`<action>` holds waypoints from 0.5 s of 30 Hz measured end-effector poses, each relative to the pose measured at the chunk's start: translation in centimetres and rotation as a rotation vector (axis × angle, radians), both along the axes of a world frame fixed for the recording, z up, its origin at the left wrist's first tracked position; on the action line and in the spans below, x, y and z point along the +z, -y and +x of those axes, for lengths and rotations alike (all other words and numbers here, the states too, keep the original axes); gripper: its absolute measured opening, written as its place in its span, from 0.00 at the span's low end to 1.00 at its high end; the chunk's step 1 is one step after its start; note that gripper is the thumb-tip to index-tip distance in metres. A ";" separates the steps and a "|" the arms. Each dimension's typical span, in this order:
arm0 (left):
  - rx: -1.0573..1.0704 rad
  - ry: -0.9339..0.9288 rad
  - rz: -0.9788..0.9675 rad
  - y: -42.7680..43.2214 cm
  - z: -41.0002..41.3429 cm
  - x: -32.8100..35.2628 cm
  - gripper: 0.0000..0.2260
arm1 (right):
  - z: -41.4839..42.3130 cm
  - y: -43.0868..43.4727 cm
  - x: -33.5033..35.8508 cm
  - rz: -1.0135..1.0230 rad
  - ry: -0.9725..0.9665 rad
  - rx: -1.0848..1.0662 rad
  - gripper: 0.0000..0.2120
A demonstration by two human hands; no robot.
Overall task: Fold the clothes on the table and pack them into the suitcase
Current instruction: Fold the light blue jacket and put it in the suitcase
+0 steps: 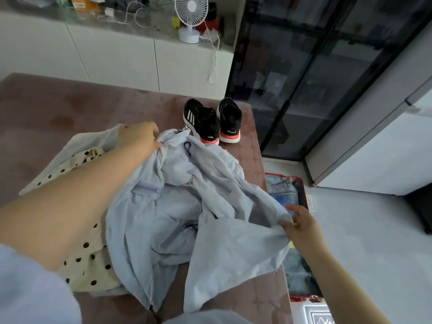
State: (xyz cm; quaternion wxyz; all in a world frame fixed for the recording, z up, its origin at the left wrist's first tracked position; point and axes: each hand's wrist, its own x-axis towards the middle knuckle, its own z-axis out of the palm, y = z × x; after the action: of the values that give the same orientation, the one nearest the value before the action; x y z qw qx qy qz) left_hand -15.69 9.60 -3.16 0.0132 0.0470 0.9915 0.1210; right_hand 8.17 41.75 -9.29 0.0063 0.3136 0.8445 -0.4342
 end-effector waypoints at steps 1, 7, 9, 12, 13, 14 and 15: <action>-0.019 -0.021 0.055 0.0 -0.1 0.2 0.10 | -0.1 -0.2 -0.1 0.007 -0.002 -0.009 0.17; 0.030 -0.199 0.401 3.4 0.4 4.1 0.07 | -2.5 -1.3 0.6 0.032 -0.132 -0.145 0.14; 0.082 -0.226 0.454 6.1 -0.1 5.9 0.07 | -3.6 -1.3 1.2 0.004 -0.182 -0.153 0.13; 0.142 -0.166 0.426 10.1 -1.3 7.3 0.08 | -6.3 -1.2 3.3 -0.014 -0.248 -0.101 0.10; 0.155 -0.138 0.423 11.3 -1.5 7.3 0.09 | -7.4 -1.1 4.4 -0.005 -0.255 -0.058 0.10; 0.163 -0.120 0.422 12.3 -1.5 7.3 0.09 | -8.8 -1.0 5.5 0.001 -0.265 -0.005 0.10; 0.167 -0.117 0.415 13.2 -1.3 7.2 0.09 | -10.0 -0.8 6.7 0.010 -0.278 0.054 0.10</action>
State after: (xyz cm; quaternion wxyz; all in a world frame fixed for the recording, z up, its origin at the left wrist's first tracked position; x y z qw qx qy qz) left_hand -17.02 -3.58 4.06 -0.0641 -0.0266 0.9448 0.3202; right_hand -1.86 42.56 -2.63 -0.1008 0.2274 0.8476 -0.4688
